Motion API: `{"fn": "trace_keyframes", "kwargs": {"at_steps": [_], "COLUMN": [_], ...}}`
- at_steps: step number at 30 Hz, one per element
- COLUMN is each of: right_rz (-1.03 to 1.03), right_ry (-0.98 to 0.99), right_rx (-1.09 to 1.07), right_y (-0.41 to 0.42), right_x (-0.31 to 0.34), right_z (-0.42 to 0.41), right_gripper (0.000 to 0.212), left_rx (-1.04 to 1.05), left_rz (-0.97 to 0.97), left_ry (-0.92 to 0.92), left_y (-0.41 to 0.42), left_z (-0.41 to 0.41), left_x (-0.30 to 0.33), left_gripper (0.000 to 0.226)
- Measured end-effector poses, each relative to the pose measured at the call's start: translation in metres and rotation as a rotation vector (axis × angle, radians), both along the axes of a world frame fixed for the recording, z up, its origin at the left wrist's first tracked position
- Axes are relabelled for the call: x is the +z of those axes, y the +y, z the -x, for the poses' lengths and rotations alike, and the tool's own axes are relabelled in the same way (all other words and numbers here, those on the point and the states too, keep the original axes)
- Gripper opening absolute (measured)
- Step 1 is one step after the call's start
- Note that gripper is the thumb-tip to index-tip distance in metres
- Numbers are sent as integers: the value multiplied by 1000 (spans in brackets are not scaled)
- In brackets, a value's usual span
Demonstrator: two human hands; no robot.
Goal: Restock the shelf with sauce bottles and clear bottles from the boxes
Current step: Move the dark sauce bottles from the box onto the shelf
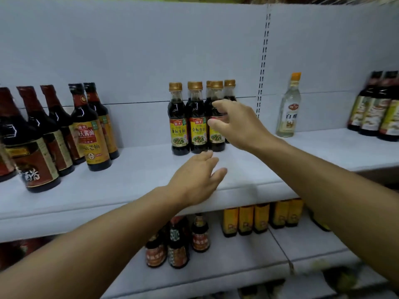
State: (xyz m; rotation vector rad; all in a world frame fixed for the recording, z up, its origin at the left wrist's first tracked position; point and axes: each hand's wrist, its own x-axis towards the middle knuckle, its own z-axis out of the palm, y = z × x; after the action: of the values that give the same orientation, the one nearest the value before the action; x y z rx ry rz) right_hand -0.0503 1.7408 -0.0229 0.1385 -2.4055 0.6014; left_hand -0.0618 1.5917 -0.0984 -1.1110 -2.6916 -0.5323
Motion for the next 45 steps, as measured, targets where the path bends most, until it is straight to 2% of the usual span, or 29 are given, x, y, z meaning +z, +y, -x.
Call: {"fn": "trace_keyframes", "kwargs": {"at_steps": [7,12,21,26,30,34,40,45], "right_rz": [-3,30,2,36,34,38,35,32], "right_ry": [-15,3,-217,-294,-405,-551,-736,-920], "right_rx": [6,75,209,267,313,351,379,380], "right_y": [-43,-72,-97,-95,-90,-83,-76,-66], "right_x": [-14,-35,-114,-160,-205,-252,-335,-420], "right_z": [-59,-92,-113,-115,-114,-113,-114,-122], "right_gripper": [48,25,16,15,16,18,18,18], "left_rx": [-51,-96,-161,-155,-84,-44,137,212], "left_rz": [-20,-60,-154,-193,-185,-202,-157,-83], "left_ry": [1,-25,-126,-231,-352,-539,-682,-842], "left_y": [-34,-60,-87,-85,-82,-81,-82,-86], "left_z": [-41,-72,-93,-96,-104,-118,-132,-144], "left_x": [-11,-30,-97,-146,-188,-233,-312,-388], "left_gripper": [58,44,27,16,34,26,21,28]}}
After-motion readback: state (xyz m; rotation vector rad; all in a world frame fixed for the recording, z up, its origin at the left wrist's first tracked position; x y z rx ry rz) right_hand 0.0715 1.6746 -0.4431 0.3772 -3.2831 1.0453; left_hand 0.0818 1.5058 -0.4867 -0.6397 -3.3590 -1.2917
